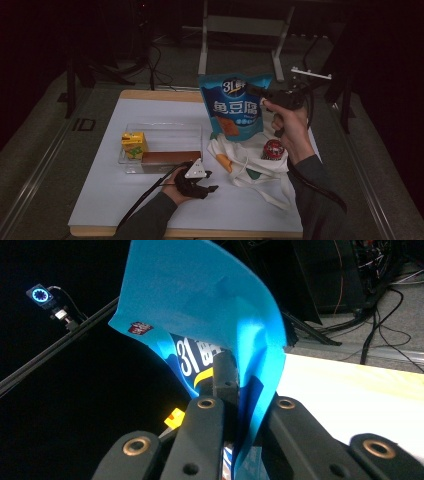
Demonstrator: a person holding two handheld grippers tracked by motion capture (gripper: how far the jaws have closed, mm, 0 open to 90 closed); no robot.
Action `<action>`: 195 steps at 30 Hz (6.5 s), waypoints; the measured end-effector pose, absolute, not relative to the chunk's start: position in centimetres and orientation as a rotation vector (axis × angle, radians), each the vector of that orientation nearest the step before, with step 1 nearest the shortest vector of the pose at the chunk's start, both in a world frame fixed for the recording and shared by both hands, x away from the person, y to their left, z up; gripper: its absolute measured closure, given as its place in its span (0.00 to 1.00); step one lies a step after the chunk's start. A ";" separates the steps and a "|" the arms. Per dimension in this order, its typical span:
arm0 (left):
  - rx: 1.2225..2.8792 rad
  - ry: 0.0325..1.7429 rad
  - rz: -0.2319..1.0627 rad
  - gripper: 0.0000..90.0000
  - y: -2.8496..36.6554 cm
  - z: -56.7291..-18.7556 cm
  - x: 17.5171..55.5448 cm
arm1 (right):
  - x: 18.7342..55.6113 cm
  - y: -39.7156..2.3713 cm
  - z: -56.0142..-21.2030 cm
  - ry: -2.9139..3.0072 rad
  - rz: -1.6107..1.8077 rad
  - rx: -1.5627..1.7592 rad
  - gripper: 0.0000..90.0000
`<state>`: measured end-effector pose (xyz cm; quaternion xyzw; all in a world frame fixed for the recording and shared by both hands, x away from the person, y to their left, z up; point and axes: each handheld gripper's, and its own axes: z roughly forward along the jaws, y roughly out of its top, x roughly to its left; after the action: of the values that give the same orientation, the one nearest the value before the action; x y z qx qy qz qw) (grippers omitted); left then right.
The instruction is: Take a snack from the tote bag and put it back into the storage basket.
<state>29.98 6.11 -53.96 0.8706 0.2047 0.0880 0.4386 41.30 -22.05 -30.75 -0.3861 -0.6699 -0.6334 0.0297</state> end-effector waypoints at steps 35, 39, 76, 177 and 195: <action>2.164 0.503 0.213 0.48 6.1 -54.0 30.0 | 42.1 -17.9 -31.0 -2.002 -1.953 -1.134 0.99; 2.165 0.501 0.213 0.48 6.1 -54.0 30.0 | 42.1 -17.4 -31.1 -1.999 -1.949 -1.132 0.99; 2.166 0.490 0.220 0.47 6.1 -54.0 29.9 | 42.9 -12.8 -32.8 -1.967 -1.917 -1.117 0.98; 2.141 0.462 0.257 0.46 6.2 -53.9 29.5 | 46.2 -1.7 -39.3 -1.970 -1.715 -1.165 0.97; 2.147 0.462 0.262 0.46 6.2 -53.9 29.5 | 46.1 -5.7 -40.3 -2.210 -1.656 -1.119 0.89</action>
<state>29.49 6.17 -53.90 0.8678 0.1868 0.1058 0.4482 46.07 -5.67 -40.29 -0.3744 -0.7393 -0.5538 0.0808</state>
